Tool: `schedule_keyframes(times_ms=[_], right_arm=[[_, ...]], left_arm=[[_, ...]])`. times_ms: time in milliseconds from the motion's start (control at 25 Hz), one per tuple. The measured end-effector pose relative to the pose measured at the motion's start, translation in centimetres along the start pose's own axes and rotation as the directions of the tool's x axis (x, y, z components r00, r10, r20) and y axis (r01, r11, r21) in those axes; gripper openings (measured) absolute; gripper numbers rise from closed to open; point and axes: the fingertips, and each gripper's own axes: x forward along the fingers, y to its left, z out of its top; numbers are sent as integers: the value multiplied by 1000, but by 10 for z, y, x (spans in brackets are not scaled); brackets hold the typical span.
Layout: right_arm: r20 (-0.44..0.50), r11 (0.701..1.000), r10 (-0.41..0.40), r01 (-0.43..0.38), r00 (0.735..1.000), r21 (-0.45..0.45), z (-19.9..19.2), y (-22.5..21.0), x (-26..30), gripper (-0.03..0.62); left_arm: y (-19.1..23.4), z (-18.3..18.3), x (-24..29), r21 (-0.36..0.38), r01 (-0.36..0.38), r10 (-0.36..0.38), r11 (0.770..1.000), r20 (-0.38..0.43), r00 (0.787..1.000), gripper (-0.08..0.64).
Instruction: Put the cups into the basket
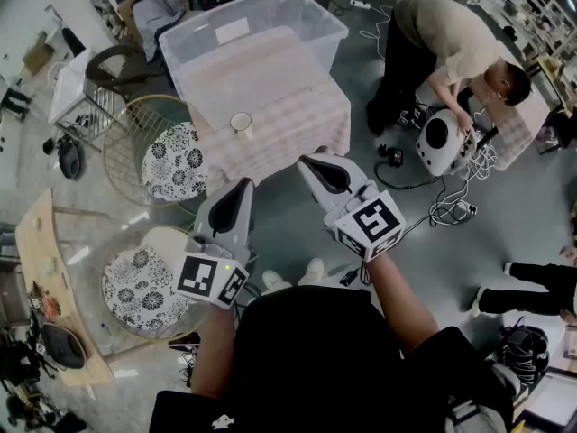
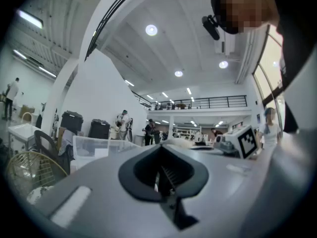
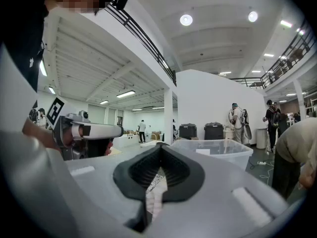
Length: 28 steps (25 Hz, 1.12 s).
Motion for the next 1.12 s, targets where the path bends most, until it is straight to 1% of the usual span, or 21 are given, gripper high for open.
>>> schedule_keyframes(times_ms=[120,440,600,760,1120], right_arm=[[-13,1000,-13,13,1000,-7,-4,-2,-1,0],[-6,1000,-13,13,1000,21,-5,-13,-14,0],[27,999,23,-24,999,35,-3,-14,-18,0],[30,998,41,-42,999,37,-5,-18,-23,0],[47,996,72,-75,996,43,-8,-36,-36,0]], left_arm=[[1,0,-1,-11,-22,22,1000,20,1000,8],[-7,-4,4,2,-48,48,999,4,999,8],[-9,-6,5,14,-86,86,996,4,996,8],[-13,-7,10,18,-112,112,994,6,994,8],[-33,-11,24,32,-129,129,991,4,992,8]])
